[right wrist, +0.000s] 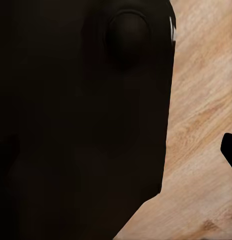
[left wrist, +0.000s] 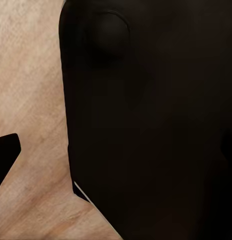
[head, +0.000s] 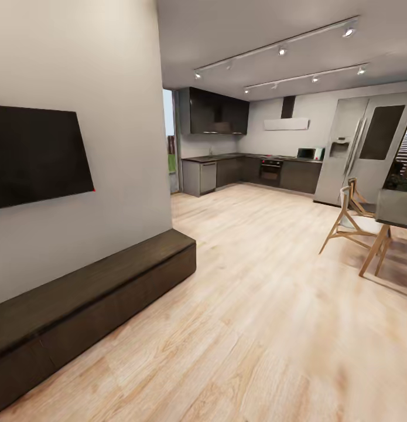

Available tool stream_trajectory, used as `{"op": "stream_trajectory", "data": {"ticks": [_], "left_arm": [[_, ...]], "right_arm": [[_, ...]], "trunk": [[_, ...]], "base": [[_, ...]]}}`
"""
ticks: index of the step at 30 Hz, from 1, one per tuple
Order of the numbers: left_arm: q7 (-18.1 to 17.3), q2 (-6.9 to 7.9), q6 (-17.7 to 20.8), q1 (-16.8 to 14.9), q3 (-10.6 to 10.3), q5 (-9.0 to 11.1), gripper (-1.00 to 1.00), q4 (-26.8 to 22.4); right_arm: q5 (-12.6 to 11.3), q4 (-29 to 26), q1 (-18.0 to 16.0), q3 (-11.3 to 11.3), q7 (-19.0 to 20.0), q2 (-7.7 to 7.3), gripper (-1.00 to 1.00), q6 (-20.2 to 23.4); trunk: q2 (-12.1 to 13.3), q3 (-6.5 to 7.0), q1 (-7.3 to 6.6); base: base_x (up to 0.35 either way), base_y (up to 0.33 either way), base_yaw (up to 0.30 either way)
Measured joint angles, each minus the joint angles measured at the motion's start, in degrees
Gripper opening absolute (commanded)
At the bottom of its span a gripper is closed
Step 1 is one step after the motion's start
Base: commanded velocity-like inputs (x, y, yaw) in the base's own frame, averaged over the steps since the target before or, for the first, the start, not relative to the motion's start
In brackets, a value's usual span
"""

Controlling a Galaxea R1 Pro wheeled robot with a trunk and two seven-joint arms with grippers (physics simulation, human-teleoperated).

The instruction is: Turn on the radio receiver that's on the table in the living room.

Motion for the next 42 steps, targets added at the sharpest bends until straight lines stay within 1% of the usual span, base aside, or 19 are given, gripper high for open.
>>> {"op": "stream_trajectory", "data": {"ticks": [1,7,13,20,26,42], "left_arm": [[-0.23,0.0,-0.08,0.14,0.16,0.29,1.0,-0.29],[-0.24,-0.03,-0.16,0.15,0.18,0.37,1.0,-0.8],[-0.24,-0.08,-0.84,0.15,0.32,0.54,1.0,-1.75],[-0.24,-0.09,-0.95,0.15,0.34,0.58,1.0,-1.88],[-0.24,-0.09,-0.93,0.15,0.34,0.58,1.0,-1.9],[-0.24,-0.09,-0.94,0.15,0.34,0.58,1.0,-1.9]], "right_arm": [[0.16,0.06,0.1,-0.08,0.02,-0.17,1.0,-0.08],[0.24,0.07,0.08,0.04,0.09,-0.17,1.0,-0.13],[0.32,0.08,0.08,0.09,-0.04,-0.17,1.0,-1.95],[0.28,0.08,0.08,-0.06,-0.09,-0.17,1.0,-2.4],[0.18,0.08,0.08,-0.15,-0.09,-0.1,1.0,-2.47],[0.16,0.08,0.08,-0.16,-0.09,-0.08,1.0,-2.45]], "trunk": [[0.01,0.0,0.01],[0.01,0.0,0.01],[0.01,0.0,0.01],[0.01,0.0,0.01],[0.01,0.04,0.01],[0.01,0.36,0.01]], "base": [[0.0,0.0,0.0],[0.0,0.0,0.0],[0.0,0.0,0.0],[0.0,0.0,-0.038],[0.0,0.0,-0.212],[0.0,0.0,-0.276]]}}
